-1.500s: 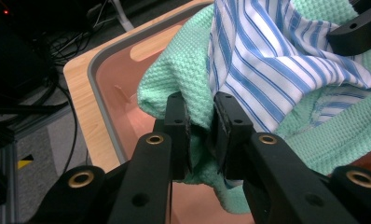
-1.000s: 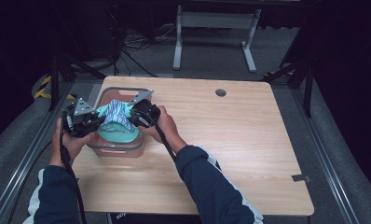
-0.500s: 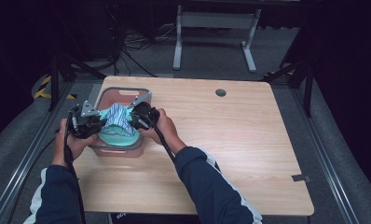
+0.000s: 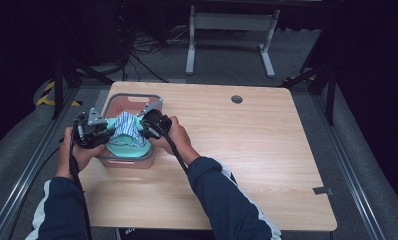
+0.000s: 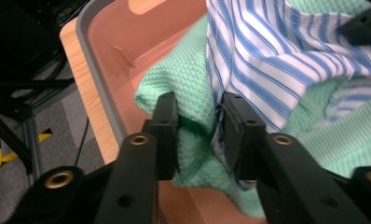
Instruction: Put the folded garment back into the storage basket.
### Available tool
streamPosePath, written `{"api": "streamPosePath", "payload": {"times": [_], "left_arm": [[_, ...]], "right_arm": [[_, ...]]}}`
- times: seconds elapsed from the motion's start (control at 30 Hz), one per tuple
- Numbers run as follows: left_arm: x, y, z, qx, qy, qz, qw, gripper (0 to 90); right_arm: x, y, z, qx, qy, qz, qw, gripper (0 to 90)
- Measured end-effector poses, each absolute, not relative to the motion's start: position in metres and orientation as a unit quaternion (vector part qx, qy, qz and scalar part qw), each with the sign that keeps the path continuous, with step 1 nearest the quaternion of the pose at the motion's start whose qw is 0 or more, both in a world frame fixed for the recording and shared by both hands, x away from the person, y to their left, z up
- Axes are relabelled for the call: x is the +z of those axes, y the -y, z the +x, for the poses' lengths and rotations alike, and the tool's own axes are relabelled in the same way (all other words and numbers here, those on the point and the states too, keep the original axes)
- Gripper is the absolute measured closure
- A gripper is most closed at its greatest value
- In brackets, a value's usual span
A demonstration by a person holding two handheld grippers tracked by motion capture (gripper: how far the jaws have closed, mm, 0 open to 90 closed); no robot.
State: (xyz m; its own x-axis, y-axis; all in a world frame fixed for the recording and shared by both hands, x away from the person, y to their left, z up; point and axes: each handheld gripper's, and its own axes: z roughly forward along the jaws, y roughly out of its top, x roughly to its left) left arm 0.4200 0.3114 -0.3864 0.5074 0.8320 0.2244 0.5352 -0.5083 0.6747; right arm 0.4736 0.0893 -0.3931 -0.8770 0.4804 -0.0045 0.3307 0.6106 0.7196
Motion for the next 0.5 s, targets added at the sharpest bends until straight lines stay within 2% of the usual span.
{"api": "streamPosePath", "payload": {"times": [0.13,0.5], "left_arm": [[-0.384,-0.313,0.419,0.273,-0.421,0.819,0.279,55.2],[-0.374,-0.308,0.413,0.287,-0.417,0.812,0.291,48.7]], "right_arm": [[-0.392,-0.088,0.473,0.379,-0.890,0.232,0.102,69.6],[-0.389,-0.080,0.471,0.381,-0.888,0.235,0.107,62.3]]}}
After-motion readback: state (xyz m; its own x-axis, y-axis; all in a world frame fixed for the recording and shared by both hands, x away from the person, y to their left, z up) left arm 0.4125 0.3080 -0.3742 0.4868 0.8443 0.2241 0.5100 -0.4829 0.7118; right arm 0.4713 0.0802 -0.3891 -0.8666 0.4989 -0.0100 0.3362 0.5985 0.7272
